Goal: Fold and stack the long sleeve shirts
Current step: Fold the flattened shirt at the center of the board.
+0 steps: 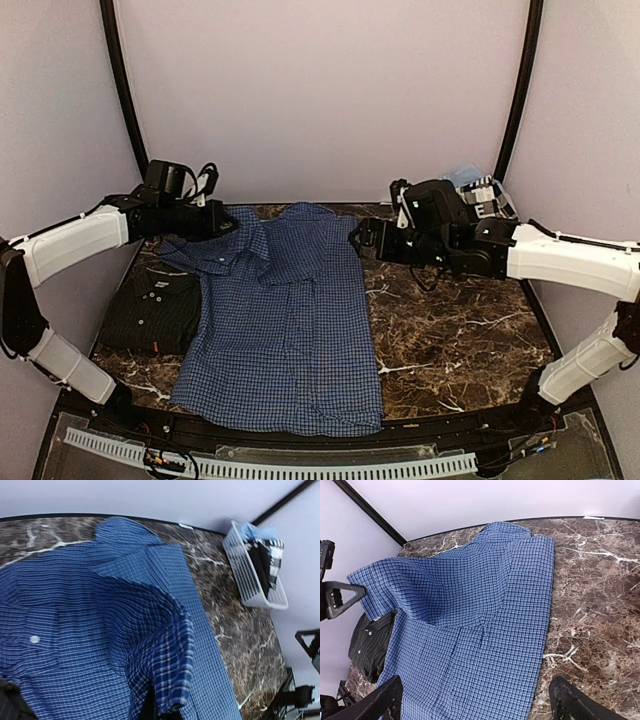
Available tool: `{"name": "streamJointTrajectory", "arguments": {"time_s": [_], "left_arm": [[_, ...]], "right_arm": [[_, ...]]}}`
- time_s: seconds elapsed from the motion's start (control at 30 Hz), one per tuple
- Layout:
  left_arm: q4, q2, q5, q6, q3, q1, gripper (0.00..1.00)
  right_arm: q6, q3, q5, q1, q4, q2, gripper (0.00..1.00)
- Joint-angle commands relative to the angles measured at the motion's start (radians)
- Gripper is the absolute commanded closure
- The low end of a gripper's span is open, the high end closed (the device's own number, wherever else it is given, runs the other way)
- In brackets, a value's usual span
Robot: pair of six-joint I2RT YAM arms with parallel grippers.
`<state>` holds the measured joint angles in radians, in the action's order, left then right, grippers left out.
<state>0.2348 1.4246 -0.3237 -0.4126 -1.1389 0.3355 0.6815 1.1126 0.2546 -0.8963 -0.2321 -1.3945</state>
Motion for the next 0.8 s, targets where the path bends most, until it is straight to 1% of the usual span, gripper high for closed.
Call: {"name": "streamJointTrajectory", "arguments": {"time_s": [0.0,0.17,0.33,0.57,0.67,0.77], "left_arm": [[0.030,0.076,-0.111,0.083,-0.043,0.095,1.00],[0.095,0.177,-0.141,0.128,-0.094,0.224,1.00],[0.139,0.279,-0.162,0.146,-0.151,0.321,1.00],[0.218,0.389,-0.197,0.170,-0.247,0.423,1.00],[0.258,0.429,-0.191,0.179,-0.278,0.480,1.00],[0.294,0.472,-0.173,0.181,-0.306,0.515,1.00]], "right_arm": [[-0.025,0.009,0.063,0.016,0.019,0.048,0.01],[-0.060,0.007,0.149,0.016,-0.023,0.076,0.02],[-0.084,-0.008,0.202,0.018,-0.027,0.121,0.01],[-0.088,-0.020,0.222,0.022,-0.037,0.150,0.01],[-0.086,-0.019,0.237,0.022,-0.051,0.151,0.01],[-0.085,-0.020,0.249,0.022,-0.057,0.152,0.01]]}}
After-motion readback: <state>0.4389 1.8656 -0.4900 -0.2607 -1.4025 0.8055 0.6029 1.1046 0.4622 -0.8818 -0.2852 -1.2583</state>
